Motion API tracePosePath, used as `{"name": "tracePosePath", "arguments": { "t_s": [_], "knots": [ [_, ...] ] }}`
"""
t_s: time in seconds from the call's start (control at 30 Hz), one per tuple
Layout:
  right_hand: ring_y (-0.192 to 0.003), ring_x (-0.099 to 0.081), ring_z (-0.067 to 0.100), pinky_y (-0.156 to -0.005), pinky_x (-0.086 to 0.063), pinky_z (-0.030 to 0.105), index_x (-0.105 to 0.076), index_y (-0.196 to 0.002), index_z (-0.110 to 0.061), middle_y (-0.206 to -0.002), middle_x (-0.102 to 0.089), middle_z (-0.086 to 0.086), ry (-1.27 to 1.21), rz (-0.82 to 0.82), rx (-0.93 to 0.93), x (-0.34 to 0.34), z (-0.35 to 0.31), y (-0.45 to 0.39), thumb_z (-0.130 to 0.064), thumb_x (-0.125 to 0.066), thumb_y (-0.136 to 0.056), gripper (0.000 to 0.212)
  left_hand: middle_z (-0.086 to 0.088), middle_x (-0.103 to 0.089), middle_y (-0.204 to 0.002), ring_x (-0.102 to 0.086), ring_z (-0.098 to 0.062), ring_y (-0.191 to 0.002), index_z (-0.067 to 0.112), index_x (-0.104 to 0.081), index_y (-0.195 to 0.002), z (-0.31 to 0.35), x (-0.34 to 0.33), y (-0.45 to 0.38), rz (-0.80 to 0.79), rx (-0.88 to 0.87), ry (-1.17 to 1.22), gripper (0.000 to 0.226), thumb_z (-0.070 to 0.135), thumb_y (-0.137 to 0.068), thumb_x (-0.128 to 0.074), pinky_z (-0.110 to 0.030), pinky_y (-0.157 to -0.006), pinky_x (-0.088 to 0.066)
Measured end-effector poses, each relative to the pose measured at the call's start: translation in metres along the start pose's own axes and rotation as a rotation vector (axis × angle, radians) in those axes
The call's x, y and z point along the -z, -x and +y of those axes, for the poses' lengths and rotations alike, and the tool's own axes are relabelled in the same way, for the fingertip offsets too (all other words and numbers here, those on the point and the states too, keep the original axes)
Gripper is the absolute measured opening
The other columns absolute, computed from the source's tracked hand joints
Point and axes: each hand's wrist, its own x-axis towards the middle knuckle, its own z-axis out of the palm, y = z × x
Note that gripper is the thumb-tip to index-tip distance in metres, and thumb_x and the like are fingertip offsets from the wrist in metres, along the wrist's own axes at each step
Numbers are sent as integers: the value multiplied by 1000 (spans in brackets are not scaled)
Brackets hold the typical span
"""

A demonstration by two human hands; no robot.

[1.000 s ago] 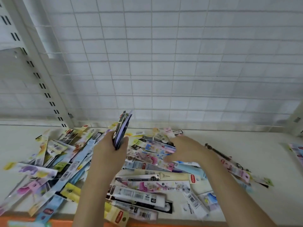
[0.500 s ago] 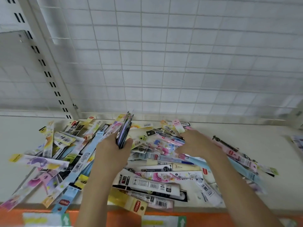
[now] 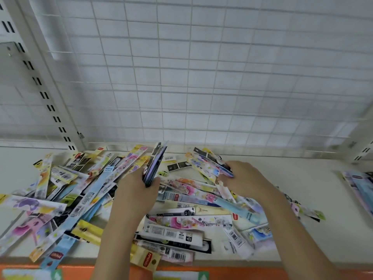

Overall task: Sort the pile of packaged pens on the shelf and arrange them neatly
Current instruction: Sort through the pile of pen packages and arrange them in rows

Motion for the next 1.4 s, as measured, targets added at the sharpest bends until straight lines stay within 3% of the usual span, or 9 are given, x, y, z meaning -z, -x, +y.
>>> {"name": "tracePosePath", "arguments": {
  "t_s": [0.17,0.33,0.67,0.83,0.9,1.03,1.13,1.27,1.4],
  "knots": [
    [-59,-41,17,-49,-27,26,-33,-69,-21,-66,-43,-2,-43,-19,-3,10,26,7,-27,-44,-96,30,-13,-53,-60,-62,-36,-68,14,-39,-63,19,-20,6,-6,8,-24,35,28,-89,-58,-33,-54,-43],
    [-62,-41,18,-55,-28,30,-44,-85,-11,-70,-44,0,-165,-2,-2,11,45,20,-44,-56,-88,35,-1,-35,-54,-34,-16,-48,15,-31,-59,39,-44,11,7,14,-87,44,29,-86,-63,-24,-46,-24],
    [-69,-56,24,-60,-45,33,-49,-86,-15,-70,-52,-2,-299,182,-12,-9,56,29,-30,-52,-92,16,1,-39,-53,-37,-14,-47,20,-33,-63,34,-54,13,144,-111,-180,36,21,-91,-54,-25,-44,-26],
    [-60,-49,21,-49,-34,27,-38,-72,-21,-64,-49,-3,-258,243,-25,-9,52,28,-29,-51,-92,25,0,-41,-58,-39,-15,-50,11,-46,-77,24,-39,9,210,-156,-274,20,21,-92,-54,-26,-45,-29],
    [-57,-46,19,-48,-32,28,-36,-68,-21,-62,-48,-2,-264,261,-30,-8,51,27,-27,-51,-91,28,2,-40,-60,-38,-13,-52,18,-40,-71,24,-36,7,169,-159,-327,26,22,-90,-56,-25,-46,-27],
    [-56,-45,21,-48,-31,29,-32,-65,-22,-60,-47,-1,-302,276,-27,-6,52,26,-28,-52,-90,33,1,-49,-71,-47,-19,-64,15,-46,-88,26,-43,-1,-88,-177,-405,15,17,-84,-60,-25,-50,-32],
    [-54,-45,19,-49,-33,29,-32,-65,-23,-61,-47,-1,-329,269,-34,-5,55,28,-29,-52,-91,33,5,-44,-70,-47,-20,-70,18,-42,-78,28,-61,-10,-214,-160,-459,19,12,-83,-59,-23,-50,-30],
    [-57,-49,22,-54,-37,30,-34,-67,-22,-63,-50,-1,-352,268,-42,-1,65,29,-28,-51,-90,30,5,-37,-69,-44,-20,-75,21,-32,-62,27,-76,-21,-231,-142,-567,32,6,-82,-52,-24,-55,-30],
    [-56,-47,21,-52,-36,30,-33,-66,-24,-62,-48,-1,-381,277,-51,1,71,27,-27,-52,-90,31,-1,-36,-84,-43,-20,-75,15,-42,-75,34,-70,-26,-117,-209,-575,18,16,-89,-53,-27,-64,-35]
  ]
}}
